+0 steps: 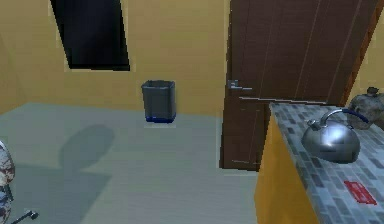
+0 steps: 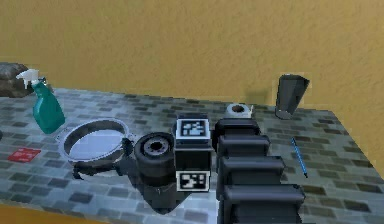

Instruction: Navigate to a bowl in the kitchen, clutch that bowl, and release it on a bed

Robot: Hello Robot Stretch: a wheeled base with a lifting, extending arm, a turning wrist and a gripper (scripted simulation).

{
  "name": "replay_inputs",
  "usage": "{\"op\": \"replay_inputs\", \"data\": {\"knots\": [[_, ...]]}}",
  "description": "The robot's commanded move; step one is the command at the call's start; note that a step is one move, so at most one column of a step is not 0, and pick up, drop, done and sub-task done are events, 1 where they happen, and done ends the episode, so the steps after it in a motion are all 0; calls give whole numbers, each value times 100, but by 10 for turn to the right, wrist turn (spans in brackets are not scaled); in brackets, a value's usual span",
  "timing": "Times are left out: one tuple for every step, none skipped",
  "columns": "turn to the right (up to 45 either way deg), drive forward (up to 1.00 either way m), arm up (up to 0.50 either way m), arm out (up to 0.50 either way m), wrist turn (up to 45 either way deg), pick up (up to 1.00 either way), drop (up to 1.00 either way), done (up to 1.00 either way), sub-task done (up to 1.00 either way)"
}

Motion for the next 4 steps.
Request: {"op": "replay_inputs", "data": {"knots": [[0,0,0,0,240,0,0,0,0],[0,0,-8,0,0,0,0,0,0],[0,0,0,0,0,100,0,0,0],[0,0,8,0,0,0,0,0,0]]}}
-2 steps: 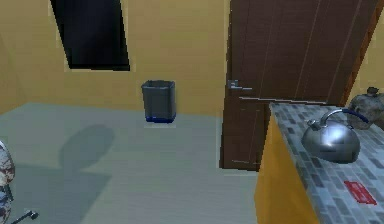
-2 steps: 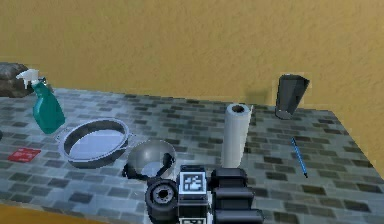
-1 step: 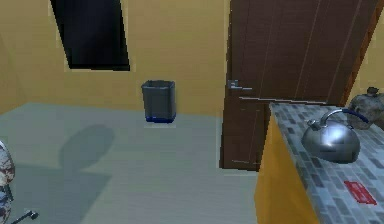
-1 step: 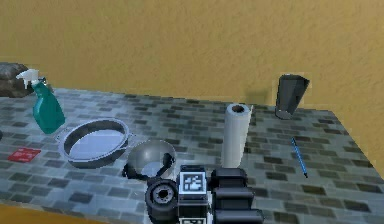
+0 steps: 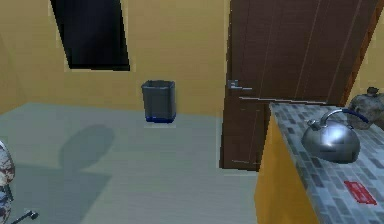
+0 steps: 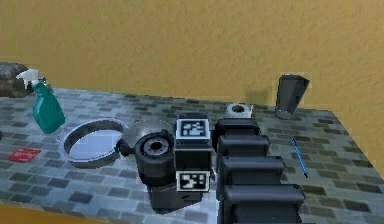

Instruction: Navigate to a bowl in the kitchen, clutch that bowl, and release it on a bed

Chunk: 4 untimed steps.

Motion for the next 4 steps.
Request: {"op": "replay_inputs", "data": {"knots": [[-180,0,0,0,0,0,0,0,0],[0,45,0,0,0,0,0,0,0],[0,100,0,0,0,0,0,0,0],[30,0,0,0,0,0,0,0,0]]}}
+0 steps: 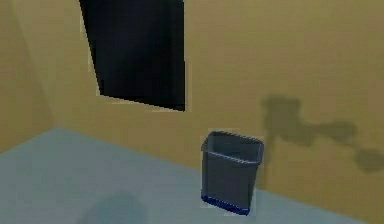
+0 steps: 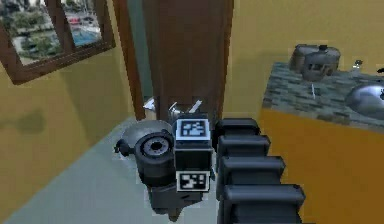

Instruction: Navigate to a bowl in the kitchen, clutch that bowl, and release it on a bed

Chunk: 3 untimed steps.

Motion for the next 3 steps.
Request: {"op": "replay_inputs", "data": {"knots": [[0,20,0,0,0,0,0,0,0],[-450,0,0,0,0,0,0,0,0],[-210,0,0,0,0,0,0,0,0]]}}
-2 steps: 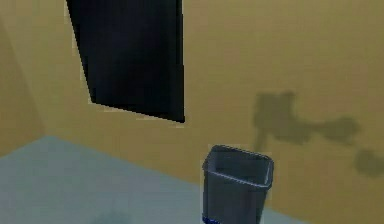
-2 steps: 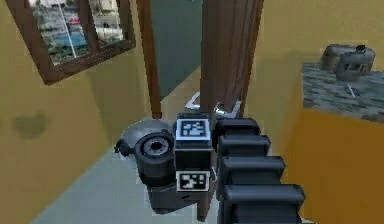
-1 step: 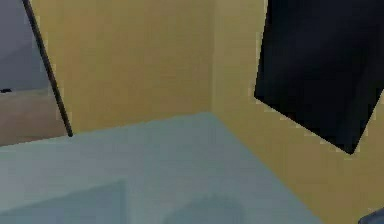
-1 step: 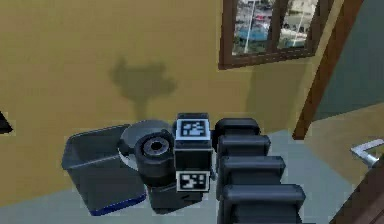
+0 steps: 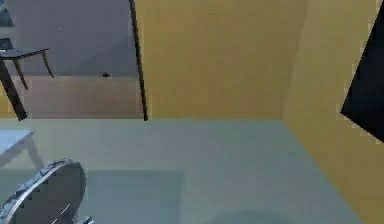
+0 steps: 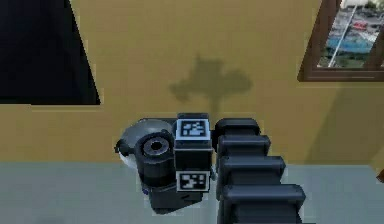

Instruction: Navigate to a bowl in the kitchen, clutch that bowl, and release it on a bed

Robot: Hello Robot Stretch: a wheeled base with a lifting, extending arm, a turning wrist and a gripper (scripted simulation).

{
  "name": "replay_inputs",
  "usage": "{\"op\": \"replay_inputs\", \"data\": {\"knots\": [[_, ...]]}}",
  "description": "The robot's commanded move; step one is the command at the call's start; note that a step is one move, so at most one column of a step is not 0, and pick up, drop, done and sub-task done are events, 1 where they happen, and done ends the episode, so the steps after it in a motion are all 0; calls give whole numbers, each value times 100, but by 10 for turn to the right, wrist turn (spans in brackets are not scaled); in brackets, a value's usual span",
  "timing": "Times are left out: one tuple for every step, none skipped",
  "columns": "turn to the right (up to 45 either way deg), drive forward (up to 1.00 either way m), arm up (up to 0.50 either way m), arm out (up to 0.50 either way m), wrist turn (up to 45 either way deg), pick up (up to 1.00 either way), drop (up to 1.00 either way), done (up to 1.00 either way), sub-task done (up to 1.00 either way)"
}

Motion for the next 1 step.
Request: {"op": "replay_inputs", "data": {"knots": [[0,100,0,0,0,0,0,0,0]]}}
